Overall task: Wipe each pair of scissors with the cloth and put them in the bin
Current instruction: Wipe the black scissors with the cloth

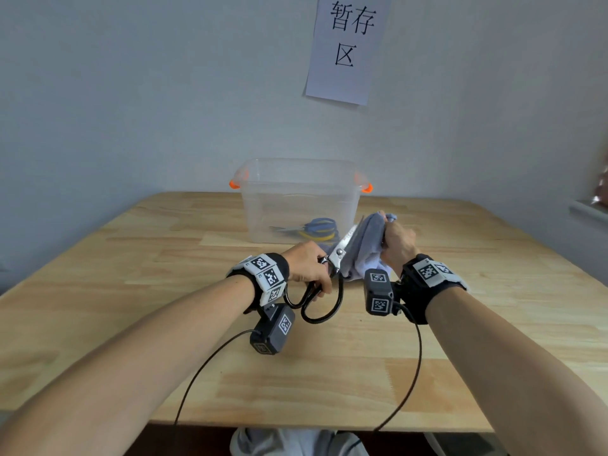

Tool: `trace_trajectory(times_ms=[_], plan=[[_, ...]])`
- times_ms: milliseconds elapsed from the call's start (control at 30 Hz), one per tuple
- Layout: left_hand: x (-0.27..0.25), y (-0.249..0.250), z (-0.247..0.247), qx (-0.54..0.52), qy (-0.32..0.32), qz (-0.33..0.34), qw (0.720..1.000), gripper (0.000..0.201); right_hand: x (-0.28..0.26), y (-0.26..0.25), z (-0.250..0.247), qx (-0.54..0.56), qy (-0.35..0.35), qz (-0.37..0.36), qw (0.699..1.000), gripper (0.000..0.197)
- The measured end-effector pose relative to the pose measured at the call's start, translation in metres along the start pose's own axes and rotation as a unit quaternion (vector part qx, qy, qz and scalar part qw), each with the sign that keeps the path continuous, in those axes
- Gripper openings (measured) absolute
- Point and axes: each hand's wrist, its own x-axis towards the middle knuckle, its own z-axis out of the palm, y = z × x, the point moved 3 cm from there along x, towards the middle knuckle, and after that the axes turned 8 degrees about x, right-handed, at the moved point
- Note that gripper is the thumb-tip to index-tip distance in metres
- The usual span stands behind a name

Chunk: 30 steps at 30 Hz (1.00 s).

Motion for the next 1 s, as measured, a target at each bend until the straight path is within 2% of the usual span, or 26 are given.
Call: trace_trajectory(times_ms=[67,167,233,367,467,600,767,1000], plan=[[0.002,-0.001,-0.005,-0.02,0.022,-0.002,1.0,0.032,-0.003,0.0,-0.002,0.014,-0.029,0.002,0.999,0.022],[0.005,-0.002,-0.011,-0.045,0.039,-0.001,0.998,0.033,-0.01,0.007,-0.002,0.135,-0.083,0.047,0.986,0.025],[0.007,-0.001,-0.011,-0.051,0.042,-0.004,0.998,0.034,-0.019,0.007,0.0,0.171,-0.134,0.063,0.974,0.021],[0.009,0.0,-0.006,-0.055,0.044,0.0,0.998,0.033,-0.032,0.011,0.006,0.156,-0.19,0.072,0.967,0.03],[0.012,0.005,-0.001,-0.054,0.035,0.005,0.998,0.032,-0.036,0.016,0.002,0.115,-0.207,0.078,0.968,0.026],[0.019,0.009,0.004,-0.043,0.026,0.006,0.999,0.032,-0.044,0.018,0.002,0.112,-0.25,0.078,0.959,0.022],[0.023,0.016,0.006,-0.021,0.021,0.007,1.0,0.029,-0.051,0.021,0.0,0.104,-0.25,0.08,0.959,0.021],[0.025,0.023,0.012,0.007,0.007,0.017,1.0,0.03,-0.04,0.027,-0.008,0.065,-0.186,0.067,0.978,0.02]])
